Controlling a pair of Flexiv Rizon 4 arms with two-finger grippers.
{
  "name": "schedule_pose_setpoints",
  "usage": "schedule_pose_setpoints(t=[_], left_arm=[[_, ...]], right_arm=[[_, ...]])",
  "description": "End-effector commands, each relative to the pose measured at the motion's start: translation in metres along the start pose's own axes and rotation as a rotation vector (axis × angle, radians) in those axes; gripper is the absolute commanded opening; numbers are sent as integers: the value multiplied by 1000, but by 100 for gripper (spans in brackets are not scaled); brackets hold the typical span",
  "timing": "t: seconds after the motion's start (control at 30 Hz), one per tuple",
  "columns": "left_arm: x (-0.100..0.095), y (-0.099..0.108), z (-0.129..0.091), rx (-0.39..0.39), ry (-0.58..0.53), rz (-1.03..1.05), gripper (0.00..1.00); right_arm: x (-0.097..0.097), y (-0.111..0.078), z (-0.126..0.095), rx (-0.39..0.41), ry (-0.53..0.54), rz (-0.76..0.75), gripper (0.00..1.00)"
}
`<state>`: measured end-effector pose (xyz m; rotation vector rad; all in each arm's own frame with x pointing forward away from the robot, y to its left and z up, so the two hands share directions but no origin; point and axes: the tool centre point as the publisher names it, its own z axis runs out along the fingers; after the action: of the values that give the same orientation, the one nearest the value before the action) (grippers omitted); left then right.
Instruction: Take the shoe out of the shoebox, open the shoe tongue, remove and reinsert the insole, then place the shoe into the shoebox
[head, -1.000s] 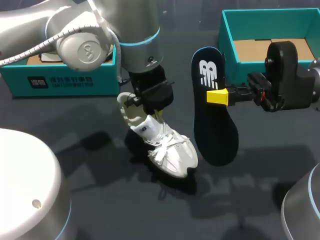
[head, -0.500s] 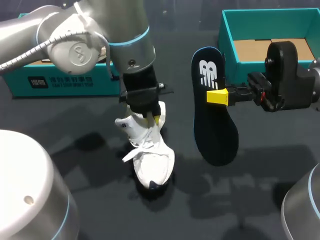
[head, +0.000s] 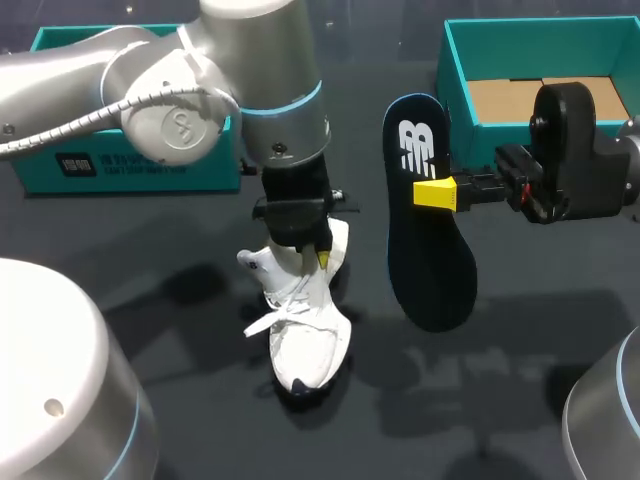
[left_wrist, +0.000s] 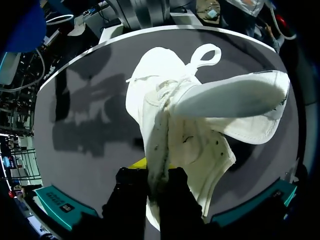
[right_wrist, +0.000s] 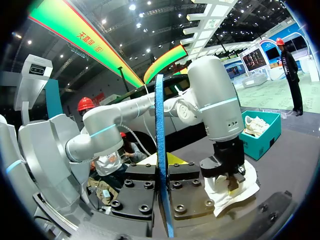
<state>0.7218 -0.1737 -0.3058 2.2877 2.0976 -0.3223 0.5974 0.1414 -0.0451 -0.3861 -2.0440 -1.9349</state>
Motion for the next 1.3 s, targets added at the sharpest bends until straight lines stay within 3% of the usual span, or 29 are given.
schedule_pose_setpoints(t=[0.03, 0.6, 1.17, 1.2, 1.3], left_arm=[[-9, 4, 8, 5, 19, 8, 0], [-10, 8, 41, 32, 66, -48, 0], [-12, 9, 56, 39, 56, 2, 0], [-13, 8, 56, 33, 55, 5, 2], [-14, 7, 53, 26, 41, 12, 36]], right_arm=[[-1, 0, 2, 1, -1, 1, 0], [-1, 0, 2, 1, -1, 1, 0], [-1, 0, 2, 1, -1, 1, 0], [-1, 0, 2, 1, -1, 1, 0], [-1, 0, 2, 1, -1, 1, 0]])
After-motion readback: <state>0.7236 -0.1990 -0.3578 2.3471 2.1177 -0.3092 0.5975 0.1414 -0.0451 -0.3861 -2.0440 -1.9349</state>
